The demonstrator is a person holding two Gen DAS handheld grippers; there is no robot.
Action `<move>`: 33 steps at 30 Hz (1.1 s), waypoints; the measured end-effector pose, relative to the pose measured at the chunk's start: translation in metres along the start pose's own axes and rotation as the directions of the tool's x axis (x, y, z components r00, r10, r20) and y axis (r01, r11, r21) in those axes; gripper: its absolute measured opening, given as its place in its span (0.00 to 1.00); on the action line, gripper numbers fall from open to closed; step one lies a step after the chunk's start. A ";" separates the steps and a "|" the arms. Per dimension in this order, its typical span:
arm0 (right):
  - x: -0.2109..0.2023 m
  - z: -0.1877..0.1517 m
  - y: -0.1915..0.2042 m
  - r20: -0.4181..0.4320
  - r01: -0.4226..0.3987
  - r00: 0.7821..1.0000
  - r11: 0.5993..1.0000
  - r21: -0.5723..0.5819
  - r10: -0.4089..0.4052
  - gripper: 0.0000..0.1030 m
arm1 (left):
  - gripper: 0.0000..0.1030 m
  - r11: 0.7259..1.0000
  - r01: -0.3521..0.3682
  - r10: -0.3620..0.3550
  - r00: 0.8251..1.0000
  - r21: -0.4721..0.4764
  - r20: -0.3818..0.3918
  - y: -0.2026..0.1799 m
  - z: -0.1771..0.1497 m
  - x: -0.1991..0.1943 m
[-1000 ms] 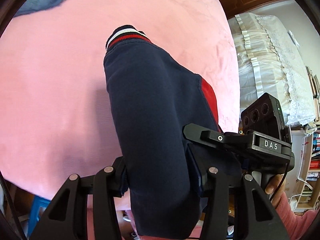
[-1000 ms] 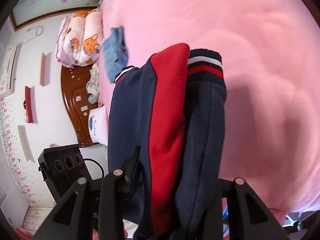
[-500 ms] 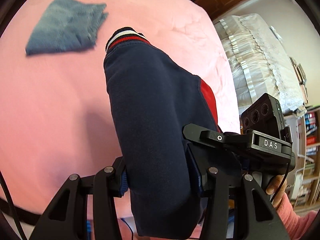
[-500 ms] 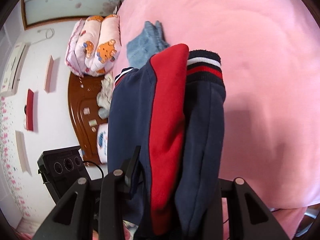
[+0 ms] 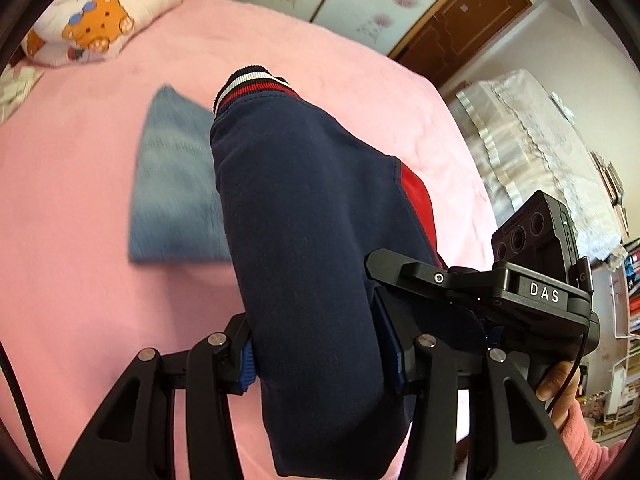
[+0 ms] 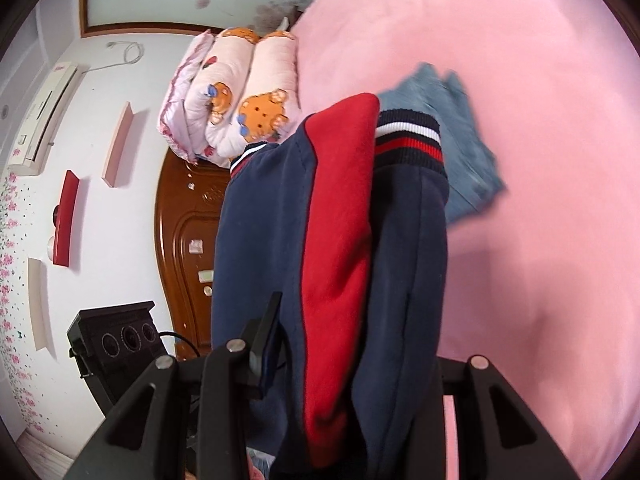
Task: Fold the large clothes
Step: 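Lift the navy bundle and carry it toward the folded denim, then place the navy bundle on the denim stack and open both tools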
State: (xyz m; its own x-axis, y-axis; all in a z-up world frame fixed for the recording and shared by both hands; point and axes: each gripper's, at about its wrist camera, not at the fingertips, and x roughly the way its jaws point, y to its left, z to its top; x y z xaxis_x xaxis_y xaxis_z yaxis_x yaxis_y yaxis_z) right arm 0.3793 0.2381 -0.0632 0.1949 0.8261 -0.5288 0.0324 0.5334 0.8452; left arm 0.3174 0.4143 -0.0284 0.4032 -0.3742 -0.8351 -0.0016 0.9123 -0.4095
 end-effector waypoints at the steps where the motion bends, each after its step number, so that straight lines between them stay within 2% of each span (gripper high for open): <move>1: 0.012 0.013 0.004 0.006 -0.007 1.000 1.000 -0.008 0.007 0.35 | 0.47 1.000 -0.004 0.004 1.000 0.008 0.009 0.010 0.015 0.002; 8: 0.081 0.097 0.003 0.010 -0.018 1.000 0.997 -0.074 0.019 0.35 | 0.47 0.997 -0.061 0.059 0.997 0.055 0.041 0.067 0.103 0.045; 9: 0.090 0.105 0.003 0.007 -0.014 1.000 0.996 -0.088 0.014 0.35 | 0.47 0.996 -0.067 0.065 0.997 0.058 0.040 0.059 0.111 0.063; 11: 0.114 0.125 -0.003 -0.001 0.010 1.000 0.991 -0.133 -0.010 0.35 | 0.47 0.996 -0.073 0.072 0.997 0.056 0.026 0.078 0.131 0.085; 14: 0.144 0.146 -0.021 0.006 0.022 1.000 0.990 -0.139 -0.022 0.35 | 0.47 0.997 -0.069 0.068 0.997 0.048 0.021 0.100 0.144 0.116; 18: 0.180 0.165 -0.060 0.009 0.020 1.000 0.985 -0.170 -0.019 0.36 | 0.47 1.000 -0.018 0.018 0.999 0.015 0.029 0.130 0.144 0.176; 20: 0.202 0.172 -0.084 -0.042 0.067 0.996 0.989 -0.128 -0.073 0.37 | 0.47 0.999 -0.046 0.047 0.998 0.008 -0.041 0.147 0.143 0.209; 22: 0.217 0.171 -0.105 -0.106 0.130 0.984 0.985 -0.114 -0.142 0.38 | 0.49 0.995 -0.098 0.101 0.990 0.035 -0.094 0.155 0.135 0.231; 23: 0.221 0.169 -0.115 -0.134 0.145 0.977 0.980 -0.137 -0.163 0.39 | 0.53 0.991 -0.112 0.118 0.988 0.068 -0.098 0.157 0.130 0.238; 25: 0.215 0.166 -0.123 -0.139 0.110 0.981 0.978 -0.177 -0.136 0.39 | 0.54 0.992 -0.089 0.093 0.995 0.095 -0.039 0.163 0.122 0.237; 27: 0.199 0.167 -0.135 -0.139 0.071 0.986 0.981 -0.178 -0.097 0.39 | 0.55 0.996 -0.073 0.074 0.997 0.045 -0.017 0.168 0.121 0.236; 28: 0.193 0.168 -0.140 -0.133 0.090 0.985 0.981 -0.172 -0.114 0.42 | 0.56 0.997 -0.073 0.073 0.997 0.023 -0.010 0.170 0.120 0.237; 29: 0.182 0.170 -0.148 -0.119 0.137 0.980 0.978 -0.159 -0.157 0.41 | 0.57 0.997 -0.079 0.079 0.997 0.012 -0.008 0.170 0.120 0.237; 31: 0.164 0.172 -0.161 -0.130 0.081 0.987 0.994 -0.075 -0.091 0.41 | 0.58 0.993 -0.113 0.112 0.993 -0.033 -0.021 0.167 0.120 0.236; 33: 0.138 0.169 -0.171 -0.102 0.078 0.992 0.997 0.015 -0.076 0.42 | 0.60 0.980 -0.177 0.174 0.984 -0.091 -0.044 0.161 0.115 0.231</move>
State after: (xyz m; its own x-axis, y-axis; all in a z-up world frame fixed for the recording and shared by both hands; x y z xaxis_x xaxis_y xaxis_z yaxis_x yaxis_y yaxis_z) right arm 0.5667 0.2305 -0.2679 0.0904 0.7975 -0.5965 0.0623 0.5933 0.8026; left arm 0.5159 0.4935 -0.2449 0.3564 -0.2170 -0.9088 -0.1562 0.9452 -0.2869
